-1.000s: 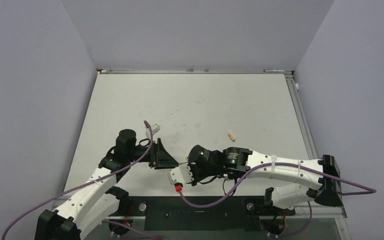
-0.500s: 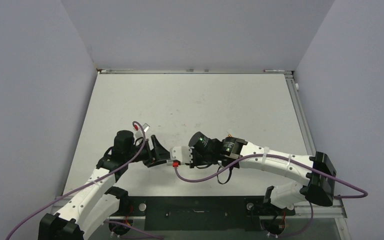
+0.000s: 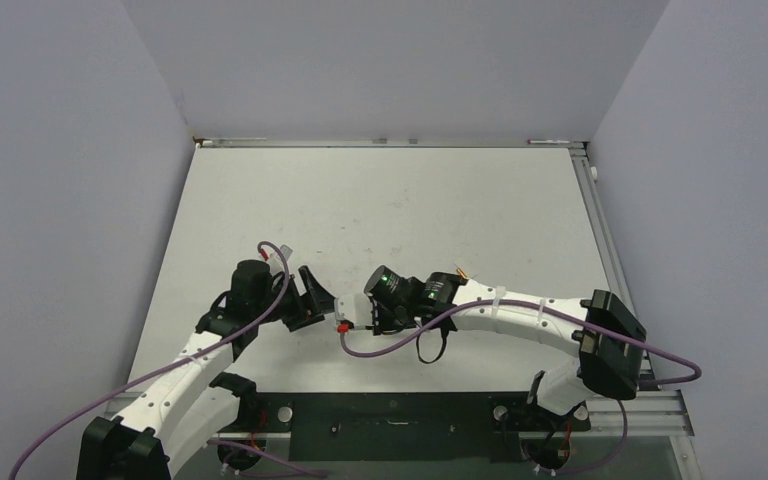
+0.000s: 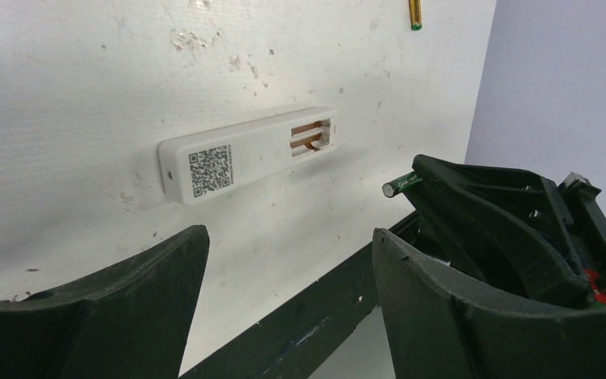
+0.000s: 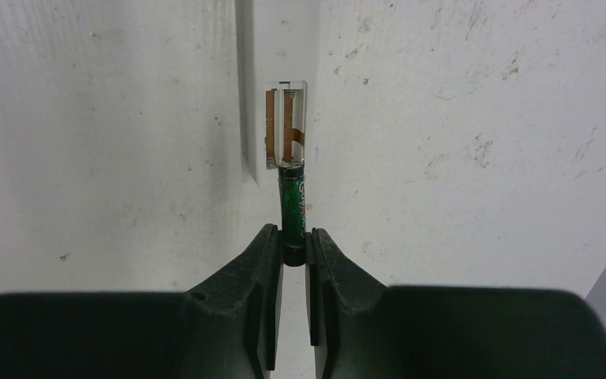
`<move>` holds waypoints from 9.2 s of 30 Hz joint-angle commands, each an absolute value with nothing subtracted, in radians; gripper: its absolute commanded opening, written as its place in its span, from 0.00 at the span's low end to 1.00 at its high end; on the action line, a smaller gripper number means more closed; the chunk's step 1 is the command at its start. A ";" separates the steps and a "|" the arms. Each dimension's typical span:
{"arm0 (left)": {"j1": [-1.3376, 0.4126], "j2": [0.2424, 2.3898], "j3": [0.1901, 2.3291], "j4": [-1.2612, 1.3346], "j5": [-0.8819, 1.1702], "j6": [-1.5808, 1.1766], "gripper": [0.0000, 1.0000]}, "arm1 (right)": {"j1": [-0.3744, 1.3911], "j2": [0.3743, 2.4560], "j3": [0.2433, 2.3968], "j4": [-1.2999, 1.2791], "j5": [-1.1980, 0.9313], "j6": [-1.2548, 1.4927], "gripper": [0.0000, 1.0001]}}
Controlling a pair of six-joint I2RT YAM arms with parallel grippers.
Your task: Load the batteries into the remote control
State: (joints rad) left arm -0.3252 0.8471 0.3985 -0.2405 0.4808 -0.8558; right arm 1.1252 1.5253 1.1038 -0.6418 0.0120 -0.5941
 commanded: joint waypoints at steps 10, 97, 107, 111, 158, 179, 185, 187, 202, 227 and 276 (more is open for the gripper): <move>-0.321 0.872 0.380 -0.190 0.418 -0.835 0.75 | 1.093 1.645 1.153 -0.611 0.026 -0.638 0.08; -0.321 0.923 0.368 -0.133 0.457 -0.837 0.78 | 1.083 1.857 1.286 -0.642 -0.016 -0.618 0.21; -0.321 0.922 0.367 -0.135 0.458 -0.836 0.78 | 1.082 1.852 1.290 -0.618 -0.017 -0.595 0.22; -0.321 0.922 0.367 -0.135 0.457 -0.836 0.78 | 1.081 1.823 1.289 -0.605 -0.024 -0.581 0.23; -0.369 1.142 0.355 0.034 0.387 -0.857 0.46 | 0.948 1.287 0.823 -0.164 0.118 0.404 0.26; -0.390 1.182 0.342 0.053 0.387 -0.856 0.31 | 0.897 1.476 0.819 -0.121 -0.048 0.604 0.26; -0.403 1.193 0.338 0.063 0.387 -0.859 0.29 | 0.896 1.484 0.816 -0.135 -0.027 0.630 0.25; -0.405 1.199 0.337 0.068 0.389 -0.860 0.28 | 0.895 1.488 0.814 -0.132 -0.031 0.635 0.25; -0.408 1.195 0.337 0.072 0.399 -0.861 0.26 | 0.896 1.512 0.818 -0.142 -0.003 0.652 0.21; -0.411 1.190 0.341 0.070 0.403 -0.862 0.25 | 0.896 1.564 0.834 -0.124 0.008 0.659 0.10; -0.414 1.186 0.344 0.062 0.406 -0.857 0.25 | 0.910 1.580 0.931 -0.194 0.042 0.630 0.17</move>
State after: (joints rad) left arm -0.4061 1.1965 0.3367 0.0128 0.3866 -0.8570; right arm 0.9047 1.5818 0.8928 -0.2382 0.0444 0.6216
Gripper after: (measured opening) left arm 0.255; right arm 0.180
